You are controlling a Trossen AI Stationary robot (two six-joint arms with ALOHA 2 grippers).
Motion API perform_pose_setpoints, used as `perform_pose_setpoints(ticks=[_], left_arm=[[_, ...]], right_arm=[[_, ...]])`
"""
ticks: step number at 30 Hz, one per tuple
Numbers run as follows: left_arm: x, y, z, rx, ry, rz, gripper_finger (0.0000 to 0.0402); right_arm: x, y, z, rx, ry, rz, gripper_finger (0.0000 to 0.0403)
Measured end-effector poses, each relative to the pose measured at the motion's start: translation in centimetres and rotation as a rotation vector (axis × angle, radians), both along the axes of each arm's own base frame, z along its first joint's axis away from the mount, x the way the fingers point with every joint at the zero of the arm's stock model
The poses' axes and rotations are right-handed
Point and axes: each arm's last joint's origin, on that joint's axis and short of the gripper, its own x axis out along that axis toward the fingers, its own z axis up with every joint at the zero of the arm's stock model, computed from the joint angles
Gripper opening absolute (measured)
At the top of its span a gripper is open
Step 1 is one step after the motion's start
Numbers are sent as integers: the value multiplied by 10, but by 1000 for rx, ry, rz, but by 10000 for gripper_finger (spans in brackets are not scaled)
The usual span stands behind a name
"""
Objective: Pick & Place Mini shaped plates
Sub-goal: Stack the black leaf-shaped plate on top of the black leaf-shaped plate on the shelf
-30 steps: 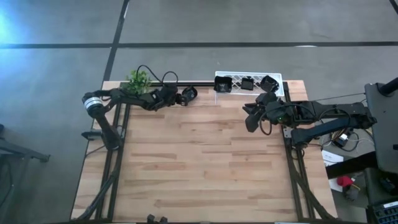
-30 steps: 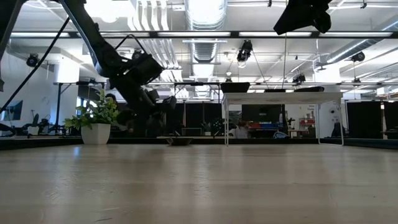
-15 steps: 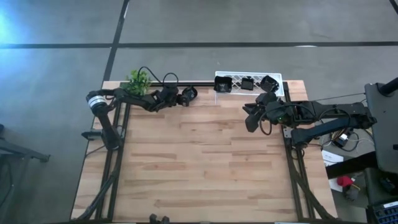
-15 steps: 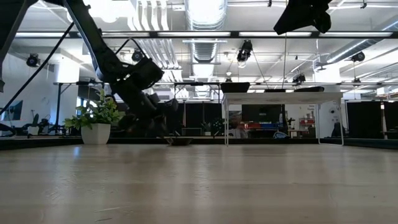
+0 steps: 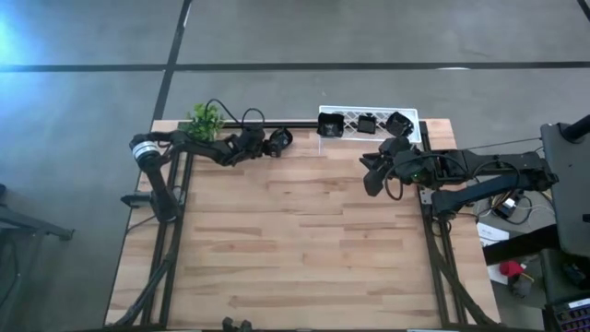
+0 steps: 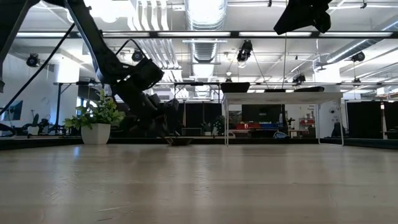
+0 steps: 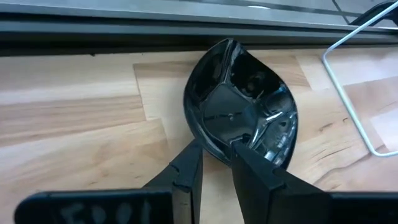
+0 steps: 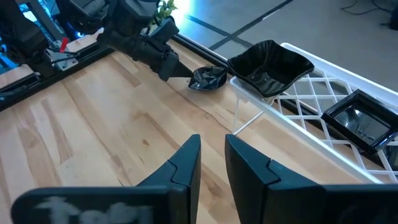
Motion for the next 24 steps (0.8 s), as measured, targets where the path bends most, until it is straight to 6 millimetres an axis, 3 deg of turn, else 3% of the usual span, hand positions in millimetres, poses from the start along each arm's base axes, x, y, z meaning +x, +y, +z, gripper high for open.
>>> perform_pose_setpoints(ticks=[24], left_arm=[[10, 6, -9, -44, -77, 43, 77]], right_arm=[[0, 0, -1, -1, 3, -1, 68]])
